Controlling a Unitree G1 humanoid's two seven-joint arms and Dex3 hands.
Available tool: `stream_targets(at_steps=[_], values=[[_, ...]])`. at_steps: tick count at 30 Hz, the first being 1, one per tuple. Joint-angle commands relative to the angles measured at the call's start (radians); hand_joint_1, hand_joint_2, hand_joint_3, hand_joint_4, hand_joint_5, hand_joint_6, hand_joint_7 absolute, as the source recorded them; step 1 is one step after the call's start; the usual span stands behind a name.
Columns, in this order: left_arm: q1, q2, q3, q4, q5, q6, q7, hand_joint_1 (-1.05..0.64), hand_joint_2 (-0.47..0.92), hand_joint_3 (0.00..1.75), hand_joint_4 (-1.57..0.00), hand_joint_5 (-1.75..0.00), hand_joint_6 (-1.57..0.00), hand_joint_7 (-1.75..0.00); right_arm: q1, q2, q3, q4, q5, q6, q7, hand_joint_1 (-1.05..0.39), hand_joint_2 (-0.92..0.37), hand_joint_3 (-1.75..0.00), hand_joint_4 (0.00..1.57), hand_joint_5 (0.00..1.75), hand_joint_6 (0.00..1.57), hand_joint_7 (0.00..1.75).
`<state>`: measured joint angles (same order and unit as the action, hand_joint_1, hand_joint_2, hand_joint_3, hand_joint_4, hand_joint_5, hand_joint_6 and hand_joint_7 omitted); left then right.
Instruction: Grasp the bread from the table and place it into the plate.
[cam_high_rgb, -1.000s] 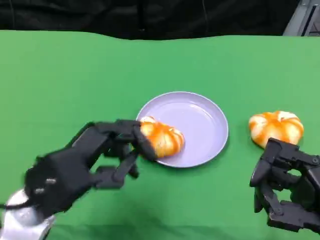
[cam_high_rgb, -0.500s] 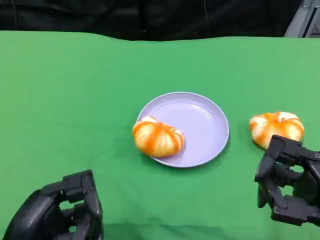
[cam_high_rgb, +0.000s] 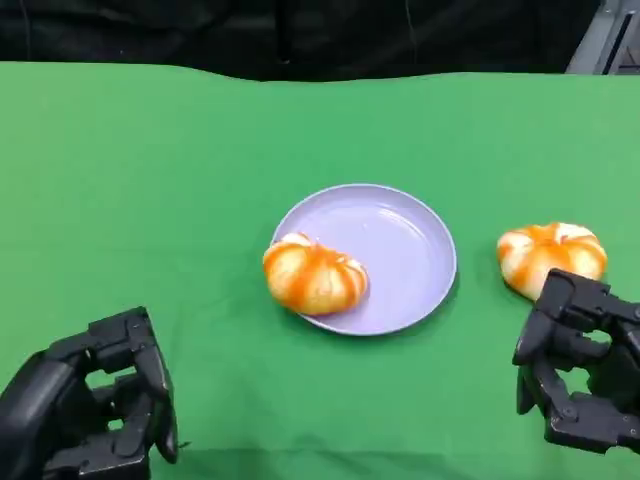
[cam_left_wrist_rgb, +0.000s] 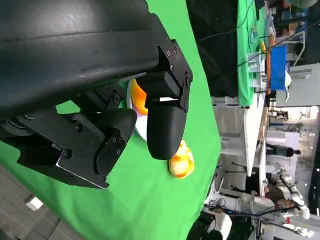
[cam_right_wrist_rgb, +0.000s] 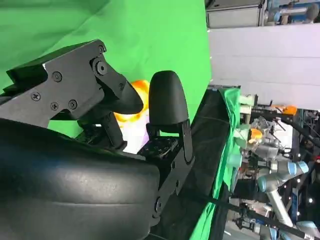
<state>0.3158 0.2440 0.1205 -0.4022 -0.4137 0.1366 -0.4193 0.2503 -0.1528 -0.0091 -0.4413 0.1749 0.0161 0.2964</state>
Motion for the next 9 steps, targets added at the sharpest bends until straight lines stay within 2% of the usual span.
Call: stream_targets(at_steps=[1, 9], values=[[-0.007, 0.002, -0.006, 0.009, 0.018, -0.002, 0.005, 0.12, 0.60, 1.38, -0.92, -1.75, -0.70, -1.75, 0.001, -0.013, -0.010, 0.006, 0.008, -0.003, 0.004, -0.01, -0.62, -1.17, 0.81, 1.75, 0.66, 1.59], [-0.010, -0.003, -0.001, 0.009, 0.025, -0.010, 0.004, 0.13, 0.59, 1.38, -0.93, -1.75, -0.72, -1.75, -0.003, -0.009, -0.010, 0.023, 0.010, -0.025, 0.010, -0.02, -0.62, -1.15, 0.82, 1.75, 0.67, 1.60]])
